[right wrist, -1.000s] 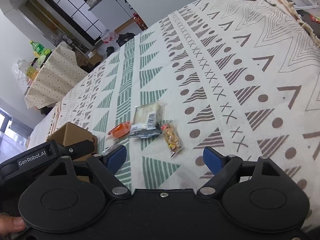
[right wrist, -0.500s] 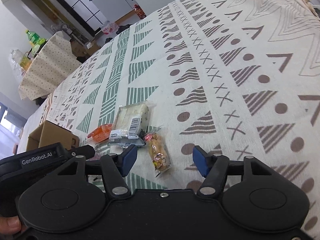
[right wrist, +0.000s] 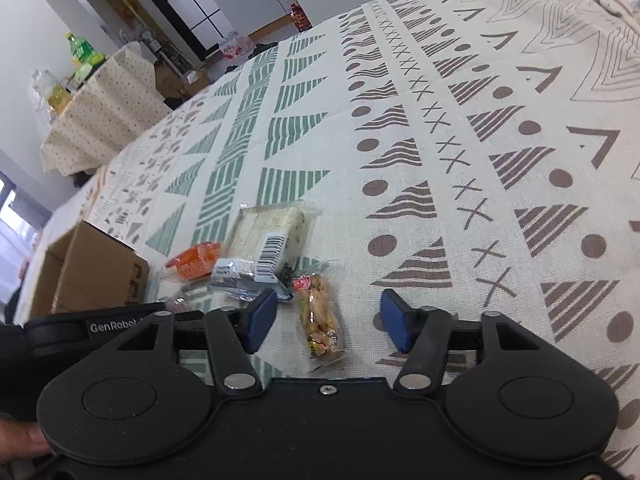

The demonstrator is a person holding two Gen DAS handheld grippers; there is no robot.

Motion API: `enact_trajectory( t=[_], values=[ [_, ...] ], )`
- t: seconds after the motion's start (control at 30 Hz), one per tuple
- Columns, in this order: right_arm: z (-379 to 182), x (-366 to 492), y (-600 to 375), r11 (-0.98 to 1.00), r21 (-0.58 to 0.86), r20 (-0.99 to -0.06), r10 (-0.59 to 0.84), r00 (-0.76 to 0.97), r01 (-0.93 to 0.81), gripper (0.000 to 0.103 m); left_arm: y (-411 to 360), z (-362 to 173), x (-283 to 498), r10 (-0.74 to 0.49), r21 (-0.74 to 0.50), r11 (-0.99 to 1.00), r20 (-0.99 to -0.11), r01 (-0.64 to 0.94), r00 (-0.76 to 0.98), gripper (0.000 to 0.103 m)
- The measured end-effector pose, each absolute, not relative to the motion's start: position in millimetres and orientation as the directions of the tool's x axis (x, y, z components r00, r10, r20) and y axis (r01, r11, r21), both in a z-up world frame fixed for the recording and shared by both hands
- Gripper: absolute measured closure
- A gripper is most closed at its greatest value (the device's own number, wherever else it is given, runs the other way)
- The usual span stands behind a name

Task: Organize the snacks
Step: 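Grasp the purple packet with the left tool while the right tool grasps the peanut packet, then carry the purple packet and peanut packet over the box and open both tools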

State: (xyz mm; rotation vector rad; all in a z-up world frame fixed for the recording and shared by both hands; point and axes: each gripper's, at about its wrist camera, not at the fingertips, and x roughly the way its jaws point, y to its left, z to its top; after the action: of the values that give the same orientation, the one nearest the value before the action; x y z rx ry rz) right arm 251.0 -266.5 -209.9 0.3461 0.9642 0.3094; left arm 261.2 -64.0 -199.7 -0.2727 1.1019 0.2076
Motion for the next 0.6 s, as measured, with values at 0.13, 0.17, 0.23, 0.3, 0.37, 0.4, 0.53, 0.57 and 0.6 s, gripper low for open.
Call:
enact_trajectory(
  t=[0.13, 0.17, 0.23, 0.3, 0.37, 0.4, 0.53, 0.57, 0.6],
  values=[
    [-210.2, 249.1, -266.1, 0.897, 0.426, -0.751, 0.422, 0.508, -0.114, 0.077, -61.3, -191.8, 254.5, 0.015, -0.133, 0.948, -0.888, -0.289, 0.459, 0.071],
    [-210.2, 248.6, -265.4, 0.896, 0.43, -0.753, 0.424, 0.503, -0.111, 0.082, -60.8, -188.5, 251.9, 0.012, -0.138, 0.948, -0.884, -0.286, 0.468, 0.071],
    [-207.7, 246.2, -266.0, 0.896, 0.431, -0.753, 0.422, 0.505, -0.106, 0.083, -58.7, -181.0, 247.5, 0.002, -0.153, 0.948, -0.874, -0.279, 0.486, 0.071],
    [-203.7, 243.0, -267.0, 0.896, 0.432, -0.75, 0.419, 0.512, -0.1, 0.084, -55.9, -172.8, 241.9, -0.008, -0.17, 0.946, -0.863, -0.275, 0.504, 0.071],
    [-198.6, 239.7, -268.2, 0.893, 0.44, -0.742, 0.42, 0.523, -0.094, 0.084, -53.7, -164.6, 236.2, -0.019, -0.186, 0.945, -0.852, -0.268, 0.523, 0.072],
    [-194.9, 237.3, -268.3, 0.894, 0.439, -0.737, 0.418, 0.531, -0.095, 0.084, -52.3, -160.5, 233.3, -0.026, -0.195, 0.944, -0.847, -0.265, 0.531, 0.072],
    [-179.9, 227.7, -266.3, 0.888, 0.448, -0.718, 0.424, 0.553, -0.098, 0.084, -46.7, -145.9, 221.9, -0.047, -0.225, 0.942, -0.823, -0.249, 0.566, 0.072],
    [-176.3, 225.3, -265.0, 0.888, 0.45, -0.714, 0.423, 0.558, -0.097, 0.084, -45.1, -142.5, 218.9, -0.051, -0.232, 0.941, -0.817, -0.246, 0.574, 0.072],
    [-172.3, 222.9, -263.3, 0.888, 0.45, -0.71, 0.421, 0.565, -0.095, 0.084, -43.0, -139.0, 215.8, -0.056, -0.24, 0.94, -0.811, -0.244, 0.582, 0.072]
  ],
)
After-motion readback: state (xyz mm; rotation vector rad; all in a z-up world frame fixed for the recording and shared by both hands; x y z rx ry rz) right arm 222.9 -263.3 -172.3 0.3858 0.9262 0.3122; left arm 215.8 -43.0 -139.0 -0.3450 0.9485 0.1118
